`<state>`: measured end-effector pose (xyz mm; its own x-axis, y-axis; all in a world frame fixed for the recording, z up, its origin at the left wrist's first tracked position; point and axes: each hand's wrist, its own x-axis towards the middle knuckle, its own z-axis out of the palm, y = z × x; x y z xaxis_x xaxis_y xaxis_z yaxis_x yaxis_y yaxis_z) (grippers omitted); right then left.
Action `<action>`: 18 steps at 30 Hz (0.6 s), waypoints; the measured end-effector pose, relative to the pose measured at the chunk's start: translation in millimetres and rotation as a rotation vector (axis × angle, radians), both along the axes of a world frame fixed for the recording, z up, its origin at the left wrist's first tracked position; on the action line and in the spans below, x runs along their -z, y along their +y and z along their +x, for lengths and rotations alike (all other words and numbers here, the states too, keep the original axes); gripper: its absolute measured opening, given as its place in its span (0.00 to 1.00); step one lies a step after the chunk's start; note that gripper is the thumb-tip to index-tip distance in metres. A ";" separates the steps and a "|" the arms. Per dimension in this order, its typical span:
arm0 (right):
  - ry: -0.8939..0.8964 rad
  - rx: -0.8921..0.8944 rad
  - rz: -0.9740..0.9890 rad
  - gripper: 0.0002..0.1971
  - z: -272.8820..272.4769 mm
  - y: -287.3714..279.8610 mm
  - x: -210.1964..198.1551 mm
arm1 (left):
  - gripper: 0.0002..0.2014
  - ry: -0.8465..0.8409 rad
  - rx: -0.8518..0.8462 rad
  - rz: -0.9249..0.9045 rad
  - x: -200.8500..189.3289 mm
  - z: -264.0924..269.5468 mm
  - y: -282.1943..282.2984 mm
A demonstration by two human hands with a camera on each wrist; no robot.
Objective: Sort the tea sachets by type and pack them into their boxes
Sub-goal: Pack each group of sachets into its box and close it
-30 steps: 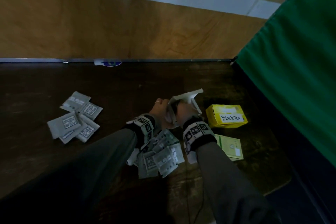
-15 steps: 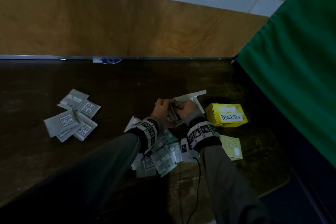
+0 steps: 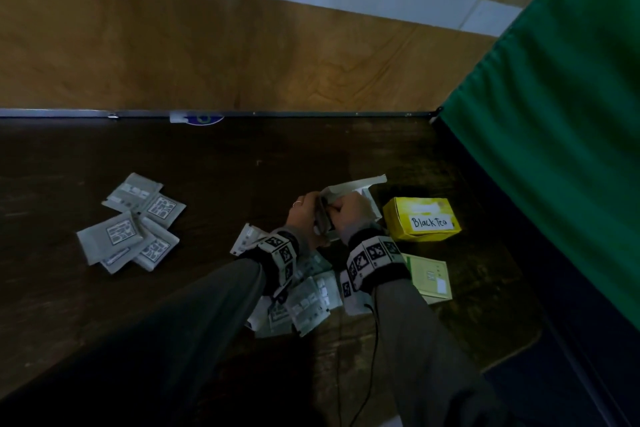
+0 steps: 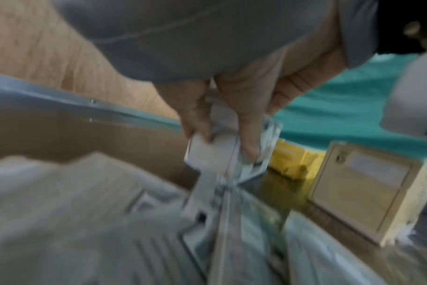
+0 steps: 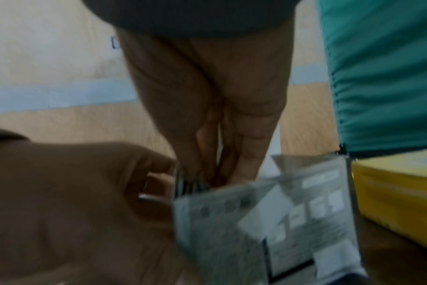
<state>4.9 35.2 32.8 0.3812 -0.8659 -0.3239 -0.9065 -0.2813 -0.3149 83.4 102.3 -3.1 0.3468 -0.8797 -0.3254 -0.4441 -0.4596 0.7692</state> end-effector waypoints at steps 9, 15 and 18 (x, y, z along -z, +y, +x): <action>-0.489 0.036 -0.237 0.08 -50.4 63.5 6.7 | 0.43 -0.117 0.110 0.231 9.8 38.1 49.8; -0.010 -0.040 0.102 0.42 -63.8 84.1 56.6 | 0.47 -0.292 0.299 0.430 17.8 54.1 71.4; 0.035 -0.057 0.112 0.55 -53.0 84.6 56.9 | 0.50 -0.376 0.340 0.500 14.3 53.8 66.6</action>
<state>-48.1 119.8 -24.1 0.4157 -0.8010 -0.4309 -0.9010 -0.2979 -0.3155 137.1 168.9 -17.4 0.2475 -0.7357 -0.6305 -0.8192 -0.5064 0.2692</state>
